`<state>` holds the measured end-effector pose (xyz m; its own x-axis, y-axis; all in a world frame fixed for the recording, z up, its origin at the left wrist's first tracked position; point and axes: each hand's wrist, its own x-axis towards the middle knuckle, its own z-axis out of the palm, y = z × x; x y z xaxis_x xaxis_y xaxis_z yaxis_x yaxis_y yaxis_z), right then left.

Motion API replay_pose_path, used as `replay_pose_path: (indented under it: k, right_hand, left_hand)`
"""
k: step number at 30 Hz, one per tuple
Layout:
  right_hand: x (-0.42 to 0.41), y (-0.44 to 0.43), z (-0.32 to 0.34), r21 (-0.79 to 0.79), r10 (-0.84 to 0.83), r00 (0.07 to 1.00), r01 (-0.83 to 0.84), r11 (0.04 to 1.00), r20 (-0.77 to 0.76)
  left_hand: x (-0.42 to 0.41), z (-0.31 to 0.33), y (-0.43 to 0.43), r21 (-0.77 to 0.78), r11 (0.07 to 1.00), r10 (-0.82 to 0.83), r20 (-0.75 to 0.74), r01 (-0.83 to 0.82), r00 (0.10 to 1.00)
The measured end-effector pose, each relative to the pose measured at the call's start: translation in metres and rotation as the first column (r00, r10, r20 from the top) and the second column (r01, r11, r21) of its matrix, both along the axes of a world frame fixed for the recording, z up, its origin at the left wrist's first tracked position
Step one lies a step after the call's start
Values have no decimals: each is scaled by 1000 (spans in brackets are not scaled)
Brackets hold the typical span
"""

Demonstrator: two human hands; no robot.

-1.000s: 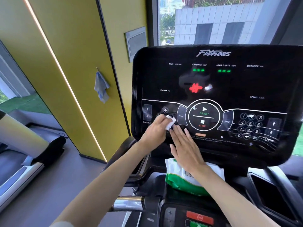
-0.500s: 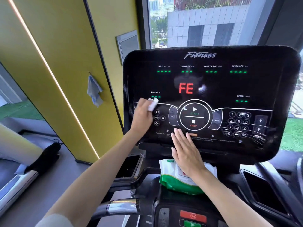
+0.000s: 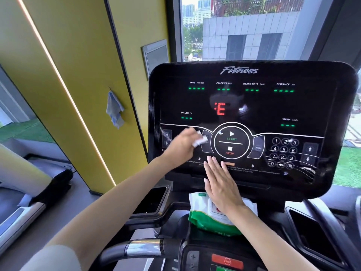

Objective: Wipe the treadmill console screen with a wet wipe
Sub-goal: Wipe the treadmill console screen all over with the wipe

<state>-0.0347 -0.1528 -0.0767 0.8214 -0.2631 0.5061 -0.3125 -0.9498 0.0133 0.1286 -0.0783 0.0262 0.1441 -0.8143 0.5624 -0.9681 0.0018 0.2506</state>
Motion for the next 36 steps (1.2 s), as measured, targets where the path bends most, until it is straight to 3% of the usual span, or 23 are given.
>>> replay_pose_path:
  k: [2,4,6,8,10,12,14,16,19,24,26,29,33,35,36]
  right_hand:
    - [0,0,0,0,-2,1000,2,1000,-2]
    - [1,1,0,11,-3,1000,3,1000,2]
    - [1,1,0,16,-4,1000,4,1000,0]
    - [0,1,0,14,-4,1000,4,1000,-8]
    - [-1,0,1,13,-5,1000,6,1000,-17]
    - [-2,-1,3,7,-11,1000,11,1000,-24]
    - [-6,-2,5,8,-13,1000,13,1000,-17]
    - [-11,-3,5,22,-16,1000,16,1000,0]
    - [-19,-6,2,14,-25,1000,25,1000,0]
    - [-22,-9,1,-36,-35,999,33,999,-42]
    - [-23,-9,2,-37,-34,998,32,999,-48]
    - [-22,-10,0,-38,-32,998,30,999,-53]
    - [-22,-10,0,-38,-27,998,25,999,-56]
    - [-22,-9,1,-39,-25,998,23,999,-53]
    - [-22,-9,1,-39,-25,998,23,999,-51]
  left_hand:
    - [3,-4,5,141,989,-55,45,48,997]
    - [11,6,0,12,999,31,-65,-30,997]
    - [15,17,-3,-195,956,171,-235,-219,957]
    - [14,14,-4,-254,915,241,-281,-314,929]
    - [1,-6,2,-148,973,155,-143,-176,978]
    - [-10,-29,15,72,997,-7,-19,8,1000]
    - [-7,-36,24,163,986,-40,10,38,999]
    - [3,-34,24,55,996,76,-94,-71,993]
    - [1,-37,23,-153,937,271,-243,-313,931]
    - [-31,-54,25,112,994,-19,17,17,1000]
    - [-18,-50,23,9,994,112,-90,-111,990]
    - [-13,-49,23,-144,907,340,-309,-397,888]
    - [-44,-58,23,22,993,117,-95,-115,989]
    - [-38,-58,25,-41,991,119,-139,-126,983]
    - [-31,-56,26,-105,972,184,-219,-211,958]
